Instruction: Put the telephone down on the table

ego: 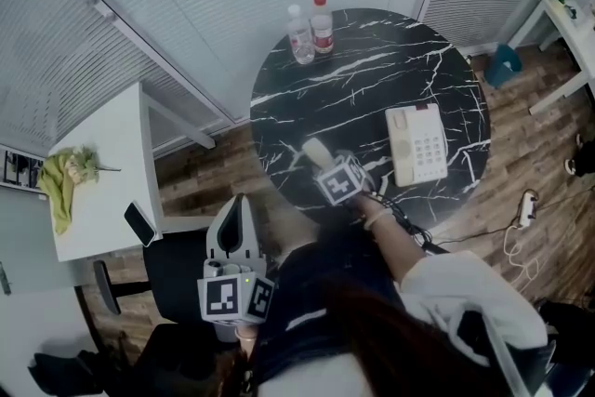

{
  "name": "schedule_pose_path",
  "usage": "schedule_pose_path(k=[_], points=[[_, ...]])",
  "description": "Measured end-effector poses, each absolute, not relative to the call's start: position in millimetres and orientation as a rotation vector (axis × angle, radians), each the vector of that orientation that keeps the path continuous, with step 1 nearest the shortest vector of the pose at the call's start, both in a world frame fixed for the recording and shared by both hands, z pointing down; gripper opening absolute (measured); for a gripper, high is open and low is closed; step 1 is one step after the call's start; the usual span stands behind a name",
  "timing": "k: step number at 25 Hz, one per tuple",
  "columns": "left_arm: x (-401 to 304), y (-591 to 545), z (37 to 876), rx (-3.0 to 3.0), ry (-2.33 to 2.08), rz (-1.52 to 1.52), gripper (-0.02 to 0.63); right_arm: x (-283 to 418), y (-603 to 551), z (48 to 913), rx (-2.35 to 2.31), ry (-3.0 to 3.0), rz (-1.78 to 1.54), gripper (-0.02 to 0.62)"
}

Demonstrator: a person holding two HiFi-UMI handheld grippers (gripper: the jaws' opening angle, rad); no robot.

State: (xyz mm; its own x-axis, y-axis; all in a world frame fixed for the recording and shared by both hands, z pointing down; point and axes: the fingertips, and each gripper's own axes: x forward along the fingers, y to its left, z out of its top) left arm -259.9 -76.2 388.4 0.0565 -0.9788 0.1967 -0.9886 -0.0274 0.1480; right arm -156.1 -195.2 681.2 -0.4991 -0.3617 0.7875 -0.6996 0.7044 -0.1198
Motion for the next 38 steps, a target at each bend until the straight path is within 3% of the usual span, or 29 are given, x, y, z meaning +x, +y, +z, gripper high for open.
schedule_pose_path(k=[24, 38], points=[[-225.2, -74.2, 380.4, 2.132, -1.985, 0.06, 0.011, -139.4, -187.1, 658.6, 0.755, -2.188, 0.543, 0.256], [-179.1, -71.3, 373.9, 2.179, -1.915, 0.011, 0.011, -92.3, -188.3, 626.1, 0.849, -2.237, 0.522, 0.199]])
